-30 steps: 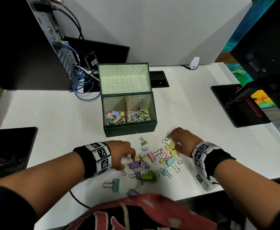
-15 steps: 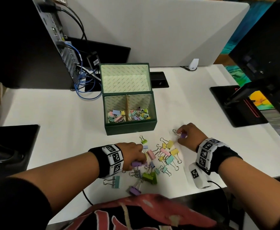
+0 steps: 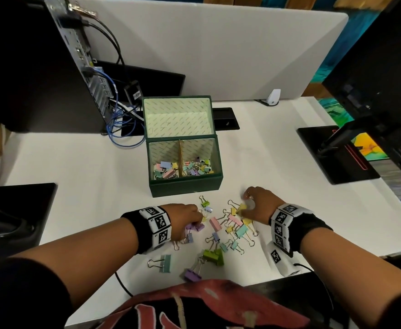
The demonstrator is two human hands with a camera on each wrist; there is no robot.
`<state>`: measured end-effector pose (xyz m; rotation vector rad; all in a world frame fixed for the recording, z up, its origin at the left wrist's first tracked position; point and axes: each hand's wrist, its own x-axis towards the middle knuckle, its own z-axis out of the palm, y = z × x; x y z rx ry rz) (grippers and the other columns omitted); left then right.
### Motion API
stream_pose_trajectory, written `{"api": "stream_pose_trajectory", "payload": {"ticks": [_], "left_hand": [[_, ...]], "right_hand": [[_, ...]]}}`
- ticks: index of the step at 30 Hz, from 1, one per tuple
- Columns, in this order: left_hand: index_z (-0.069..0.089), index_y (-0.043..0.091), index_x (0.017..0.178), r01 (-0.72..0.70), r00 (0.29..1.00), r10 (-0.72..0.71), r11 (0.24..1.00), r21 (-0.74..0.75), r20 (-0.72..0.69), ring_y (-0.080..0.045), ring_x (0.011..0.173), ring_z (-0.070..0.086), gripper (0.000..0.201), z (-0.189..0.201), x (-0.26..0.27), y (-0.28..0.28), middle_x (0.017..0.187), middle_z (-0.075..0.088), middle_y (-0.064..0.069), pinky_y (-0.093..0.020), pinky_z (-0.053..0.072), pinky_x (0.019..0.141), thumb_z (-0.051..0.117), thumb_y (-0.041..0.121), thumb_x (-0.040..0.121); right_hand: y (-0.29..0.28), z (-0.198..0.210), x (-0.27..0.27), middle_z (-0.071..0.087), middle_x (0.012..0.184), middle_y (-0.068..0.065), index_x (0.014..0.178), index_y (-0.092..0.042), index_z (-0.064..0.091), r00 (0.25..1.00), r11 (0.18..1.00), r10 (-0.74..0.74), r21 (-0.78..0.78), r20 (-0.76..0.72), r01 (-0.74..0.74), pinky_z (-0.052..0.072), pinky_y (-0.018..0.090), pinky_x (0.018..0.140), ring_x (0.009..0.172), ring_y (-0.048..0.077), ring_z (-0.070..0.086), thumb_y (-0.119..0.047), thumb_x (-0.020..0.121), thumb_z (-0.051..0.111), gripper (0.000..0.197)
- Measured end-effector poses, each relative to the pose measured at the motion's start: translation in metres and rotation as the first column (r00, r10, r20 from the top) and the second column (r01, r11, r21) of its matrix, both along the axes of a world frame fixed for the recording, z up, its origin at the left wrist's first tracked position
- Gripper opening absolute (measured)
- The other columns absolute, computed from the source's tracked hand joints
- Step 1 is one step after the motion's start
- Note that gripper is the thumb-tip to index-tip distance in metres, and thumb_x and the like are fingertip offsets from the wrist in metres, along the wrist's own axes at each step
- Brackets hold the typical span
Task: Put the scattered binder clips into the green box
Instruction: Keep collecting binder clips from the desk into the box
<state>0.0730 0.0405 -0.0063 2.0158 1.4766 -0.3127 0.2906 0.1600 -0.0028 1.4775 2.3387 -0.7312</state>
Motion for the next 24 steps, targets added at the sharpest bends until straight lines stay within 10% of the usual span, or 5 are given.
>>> {"api": "stream_pose_trajectory", "payload": {"ticks": [11,15,20,24], "left_hand": [[0.064,0.02,0.1,-0.303,0.936,0.284,0.95,0.068,0.209,-0.011,0.086,0.052,0.02,0.02,-0.024,-0.002,0.097,0.053,0.006,-0.026,0.047,0.082,0.057,0.017,0.081],[0.065,0.022,0.094,-0.415,0.867,0.338,0.897,0.154,0.365,-0.006,0.078,0.055,0.014,0.042,-0.045,-0.003,0.087,0.054,0.014,-0.02,0.048,0.075,0.062,0.018,0.081],[0.064,0.026,0.08,-0.679,0.688,0.472,0.687,0.259,0.551,-0.006,0.071,0.056,0.017,0.071,-0.083,0.005,0.085,0.059,0.011,-0.014,0.042,0.061,0.067,0.009,0.078],[0.064,0.025,0.081,-0.647,0.751,0.477,0.673,0.36,0.457,-0.013,0.075,0.059,0.014,0.073,-0.097,0.016,0.088,0.059,0.006,-0.024,0.047,0.068,0.067,0.011,0.076]], "right_hand": [[0.001,-0.007,-0.011,0.052,0.123,0.009,0.12,-0.016,0.05,0.979,0.992,0.075,0.082,0.189,-0.092,0.041,0.032,0.087,0.113,0.026,0.05,-0.049,0.077,0.064,0.057],[0.013,0.01,-0.009,0.057,0.118,0.008,0.103,-0.017,0.056,0.998,0.997,-0.057,0.053,0.022,0.055,0.04,0.03,0.083,0.106,0.025,0.054,-0.046,0.078,0.063,0.039],[0.023,0.051,-0.028,0.052,0.071,-0.003,0.088,-0.015,0.06,0.894,0.969,-0.232,-0.005,-0.385,0.249,0.04,0.029,0.062,0.076,0.021,0.052,-0.038,0.078,0.066,0.026],[0.017,0.077,-0.07,0.053,0.072,-0.004,0.091,-0.014,0.062,0.841,0.983,-0.184,-0.102,-0.508,0.154,0.048,0.033,0.07,0.07,0.014,0.051,-0.036,0.079,0.066,0.026]]}}
